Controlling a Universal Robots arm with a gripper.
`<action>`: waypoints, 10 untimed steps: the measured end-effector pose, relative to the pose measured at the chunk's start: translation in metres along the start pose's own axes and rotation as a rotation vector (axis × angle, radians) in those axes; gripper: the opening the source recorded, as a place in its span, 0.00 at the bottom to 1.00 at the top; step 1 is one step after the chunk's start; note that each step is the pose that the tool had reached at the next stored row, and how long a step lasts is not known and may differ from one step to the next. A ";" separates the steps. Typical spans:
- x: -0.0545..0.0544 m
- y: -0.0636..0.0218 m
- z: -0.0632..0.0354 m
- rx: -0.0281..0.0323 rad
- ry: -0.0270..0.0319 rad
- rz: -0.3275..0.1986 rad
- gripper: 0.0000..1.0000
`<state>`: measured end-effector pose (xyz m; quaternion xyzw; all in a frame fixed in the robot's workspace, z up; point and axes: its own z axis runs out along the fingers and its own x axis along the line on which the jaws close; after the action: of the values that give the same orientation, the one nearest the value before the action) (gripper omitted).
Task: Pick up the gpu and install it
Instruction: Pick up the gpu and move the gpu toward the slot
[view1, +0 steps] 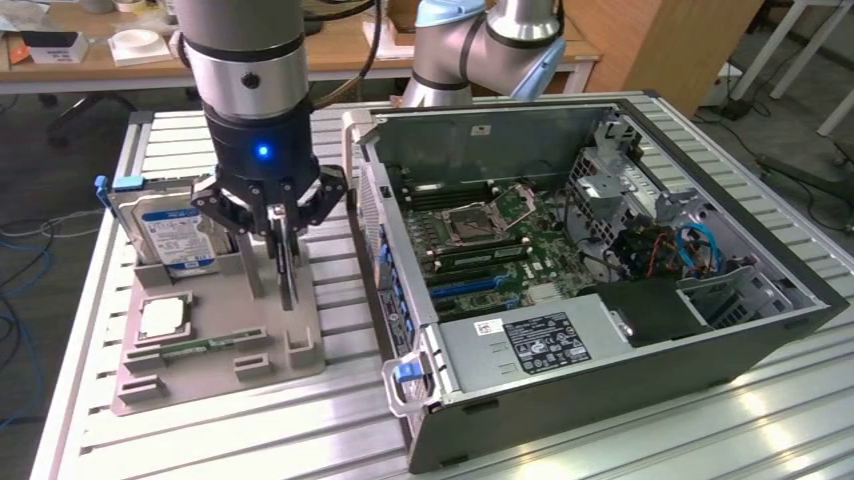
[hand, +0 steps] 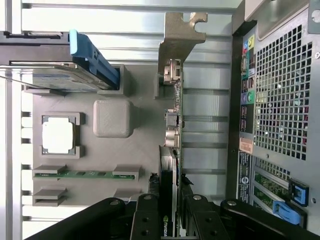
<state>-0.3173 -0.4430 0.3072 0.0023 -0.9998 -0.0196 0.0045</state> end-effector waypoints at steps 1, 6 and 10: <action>0.000 0.0000 -0.0011 -0.0001 -0.0001 0.000 0.26; 0.000 0.0004 -0.0101 0.0000 -0.0001 0.000 0.26; 0.000 0.0006 -0.0172 0.0007 -0.0001 0.000 0.26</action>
<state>-0.3173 -0.4430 0.3245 0.0024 -0.9998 -0.0192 0.0045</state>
